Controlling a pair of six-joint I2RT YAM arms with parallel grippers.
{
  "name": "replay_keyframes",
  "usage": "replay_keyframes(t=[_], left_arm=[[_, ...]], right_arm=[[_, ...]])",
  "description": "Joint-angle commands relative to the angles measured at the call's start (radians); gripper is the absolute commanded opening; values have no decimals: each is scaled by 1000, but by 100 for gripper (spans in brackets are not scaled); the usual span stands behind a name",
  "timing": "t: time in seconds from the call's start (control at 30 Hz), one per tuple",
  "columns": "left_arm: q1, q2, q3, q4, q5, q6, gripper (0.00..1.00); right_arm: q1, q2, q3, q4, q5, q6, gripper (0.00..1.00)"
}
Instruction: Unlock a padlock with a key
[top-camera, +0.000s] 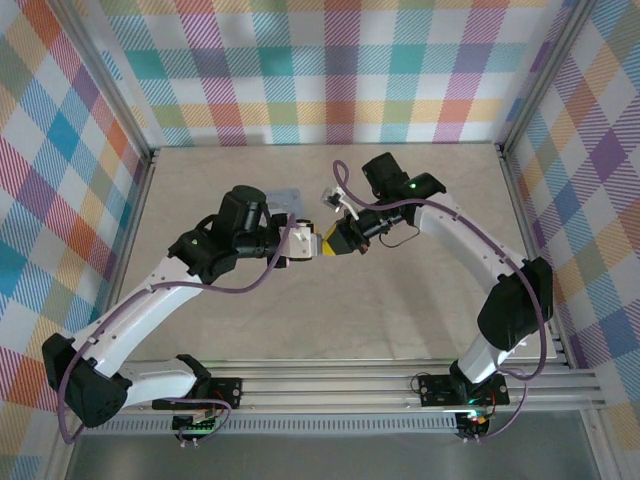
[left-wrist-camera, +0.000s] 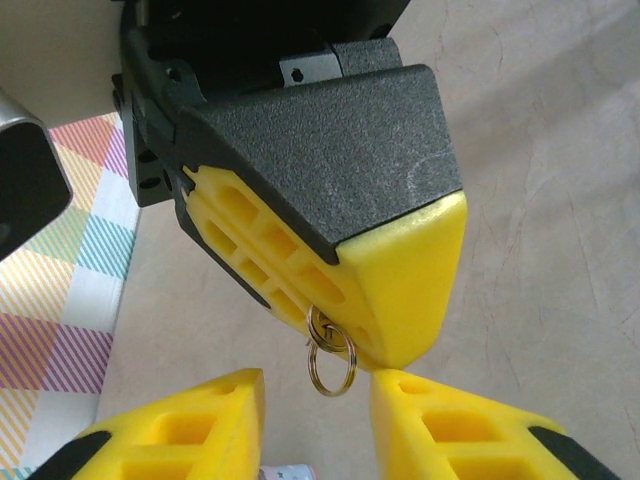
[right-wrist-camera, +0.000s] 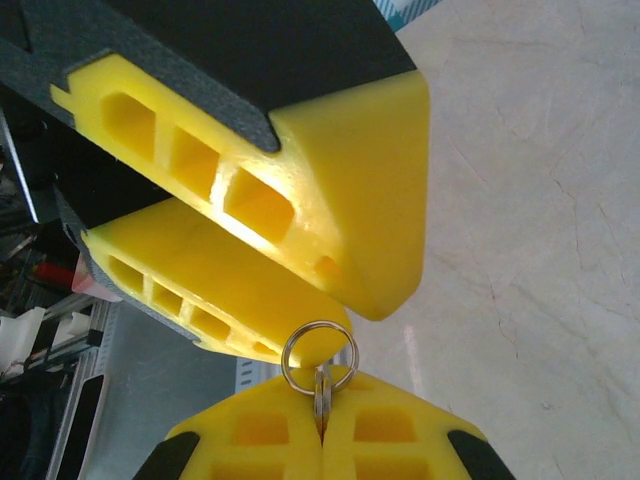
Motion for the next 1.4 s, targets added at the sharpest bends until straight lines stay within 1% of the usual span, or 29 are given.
replay_keyframes(t=[0.0, 0.17, 0.3, 0.7, 0.77, 0.83, 0.87, 0.93, 1.0, 1.03, 1.07, 1.1, 1.13, 1.17, 1.23, 1.3, 1.37], left_arm=[[-16, 24, 29, 13, -4, 38, 33], [-18, 35, 30, 16, -5, 44, 28], [-21, 34, 28, 18, -14, 50, 22], [-30, 35, 25, 20, -44, 67, 20], [-31, 31, 25, 17, -47, 67, 13], [-32, 25, 25, 11, -49, 66, 3], [-33, 21, 27, 6, -53, 65, 0], [-37, 13, 25, -7, -61, 61, 0], [-37, 2, 22, -17, -66, 28, 0], [-37, -5, 21, -21, -68, -11, 0], [-37, -11, 25, -35, -68, -42, 0], [-37, -13, 29, -52, -71, -65, 0], [-37, -13, 37, -75, -78, -99, 0], [-36, -12, 45, -85, -107, -161, 0], [-27, -6, 64, -108, -152, -272, 0], [-18, -6, 69, -112, -193, -383, 0], [-7, 1, 76, -113, -238, -511, 0]], right_arm=[[4, 5, 32, -14, -44, -38, 0], [4, 9, 32, -21, -44, -40, 0], [8, 16, 38, -28, -37, -50, 0], [32, 54, 87, -103, -3, -102, 0], [32, 59, 89, -103, -3, -103, 0], [33, 69, 95, -106, -5, -102, 0], [33, 72, 98, -102, -7, -99, 0], [32, 69, 93, -75, 3, -77, 0], [30, 48, 67, -2, 30, -23, 16], [26, 27, 40, 54, 46, 7, 24], [18, 3, 5, 120, 55, 35, 29], [10, -16, -25, 176, 63, 65, 38], [-5, -43, -59, 249, 78, 104, 47], [-22, -68, -94, 319, 80, 146, 52], [-58, -120, -169, 461, 93, 243, 59], [-84, -177, -272, 636, 130, 358, 61], [-91, -228, -385, 808, 199, 426, 62]])
